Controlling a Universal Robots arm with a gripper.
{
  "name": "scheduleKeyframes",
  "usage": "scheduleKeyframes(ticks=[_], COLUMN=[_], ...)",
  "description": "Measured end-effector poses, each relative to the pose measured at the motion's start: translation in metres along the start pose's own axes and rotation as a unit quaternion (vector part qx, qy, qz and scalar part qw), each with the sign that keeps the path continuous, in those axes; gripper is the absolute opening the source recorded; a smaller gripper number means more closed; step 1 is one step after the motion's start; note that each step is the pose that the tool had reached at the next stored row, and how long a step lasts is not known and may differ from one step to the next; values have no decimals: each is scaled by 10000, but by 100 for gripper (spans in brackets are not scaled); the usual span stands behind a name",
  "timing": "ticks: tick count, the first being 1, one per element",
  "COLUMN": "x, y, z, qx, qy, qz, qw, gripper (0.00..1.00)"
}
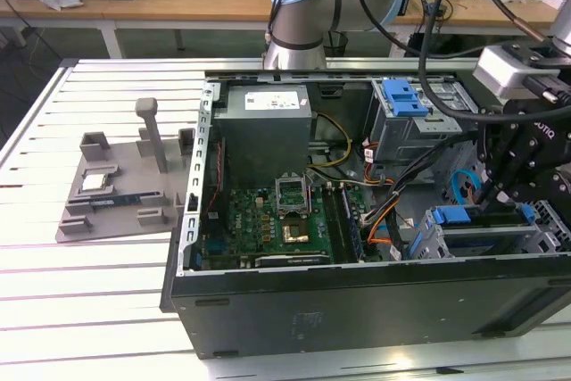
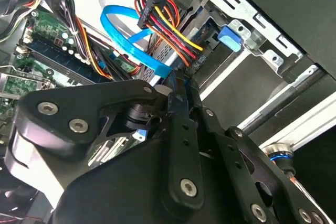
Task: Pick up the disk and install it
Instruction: 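Insert the second disk wire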
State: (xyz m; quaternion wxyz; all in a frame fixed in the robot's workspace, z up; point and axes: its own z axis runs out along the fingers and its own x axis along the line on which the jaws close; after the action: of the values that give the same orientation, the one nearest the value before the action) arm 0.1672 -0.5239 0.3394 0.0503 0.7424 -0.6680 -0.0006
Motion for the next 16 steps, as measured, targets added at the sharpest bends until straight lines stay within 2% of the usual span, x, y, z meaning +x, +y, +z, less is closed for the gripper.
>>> scheduleKeyframes(ticks=[6, 7, 8, 9, 10, 11, 14, 15, 16], x=[2, 2, 3, 3, 6, 14, 18, 19, 21], y=[-1, -1, -1, -1, 2, 11, 22, 25, 30], z=[14, 17, 16, 14, -16, -146, -285, -328, -398], qx=[0, 2, 1, 0, 0, 1, 0, 0, 1], qy=[-2, -5, -3, -1, -3, -1, -1, -1, -1], qz=[0, -1, -1, 0, -1, 0, 0, 0, 0], qw=[10000, 10000, 10000, 10000, 10000, 10000, 10000, 10000, 10000], gripper=[16, 17, 24, 24, 24, 24, 24, 22, 16])
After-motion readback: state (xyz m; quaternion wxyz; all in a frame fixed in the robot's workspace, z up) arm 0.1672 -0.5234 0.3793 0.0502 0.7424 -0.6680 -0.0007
